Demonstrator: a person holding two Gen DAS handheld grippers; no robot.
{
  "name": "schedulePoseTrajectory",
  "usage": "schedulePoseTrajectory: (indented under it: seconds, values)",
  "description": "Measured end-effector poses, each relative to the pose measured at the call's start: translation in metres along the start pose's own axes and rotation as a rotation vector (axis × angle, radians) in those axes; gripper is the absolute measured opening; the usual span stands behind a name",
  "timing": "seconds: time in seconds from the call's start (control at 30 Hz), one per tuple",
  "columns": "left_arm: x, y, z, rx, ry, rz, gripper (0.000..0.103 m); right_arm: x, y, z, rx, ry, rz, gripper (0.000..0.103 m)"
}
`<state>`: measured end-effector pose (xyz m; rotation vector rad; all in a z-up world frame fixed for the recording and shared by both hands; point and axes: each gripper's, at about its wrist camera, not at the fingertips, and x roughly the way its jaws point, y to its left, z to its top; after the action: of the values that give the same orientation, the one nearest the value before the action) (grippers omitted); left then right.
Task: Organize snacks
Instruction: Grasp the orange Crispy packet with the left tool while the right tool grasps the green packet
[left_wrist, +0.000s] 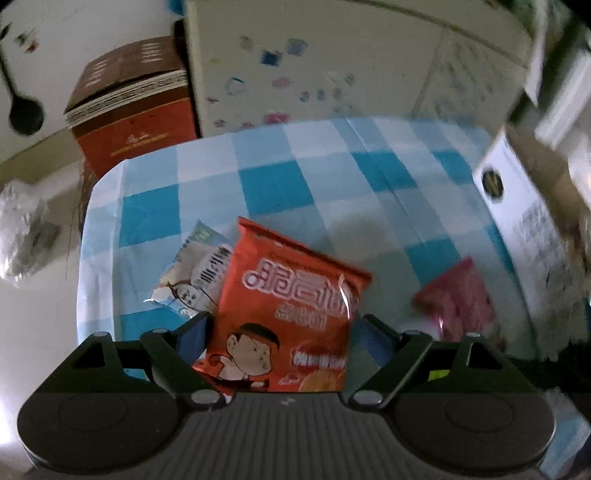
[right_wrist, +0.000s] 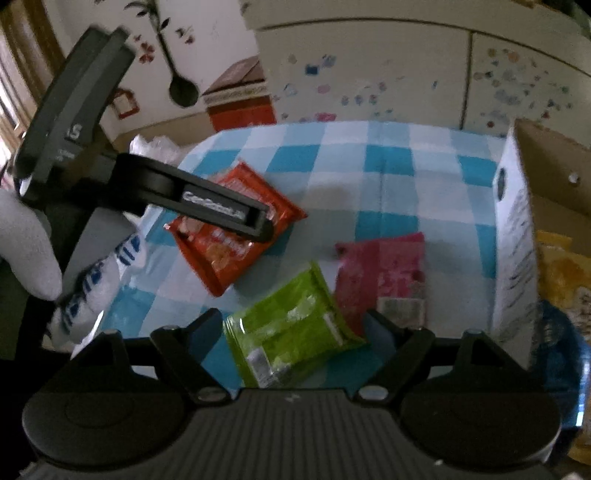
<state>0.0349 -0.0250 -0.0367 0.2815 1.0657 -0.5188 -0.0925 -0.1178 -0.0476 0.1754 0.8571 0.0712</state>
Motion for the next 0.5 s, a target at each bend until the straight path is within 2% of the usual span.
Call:
schedulePoseTrajectory:
  seconds: [0.07,0.17,0.27,0.3,0.4,0.5]
  values:
    - [0.001,-0.005,-0.006,0.060,0.005,0.022,0.090,0.005,0.005,-0.003,-0.029,0.040,0.032,0.084]
    - [0.002,-0.006,-0.011,0.088,0.011,0.026,0.090,0.009,0.015,-0.010,-0.079,0.089,0.071,0.084]
    - [0.004,-0.004,-0.009,0.065,0.020,0.029,0.091,0.008,0.021,-0.012,-0.105,0.084,0.060,0.084]
    - [0.006,-0.003,-0.008,0.057,0.010,0.053,0.093,0.007,0.020,-0.011,-0.091,0.074,0.060,0.084]
    - [0.014,-0.002,-0.007,0.038,0.033,0.075,0.103,0.007,0.017,-0.009,-0.050,0.056,0.037,0.084]
    - [0.018,0.006,-0.005,-0.014,0.057,0.050,0.103,0.010,0.019,-0.011,-0.050,0.059,0.024,0.084]
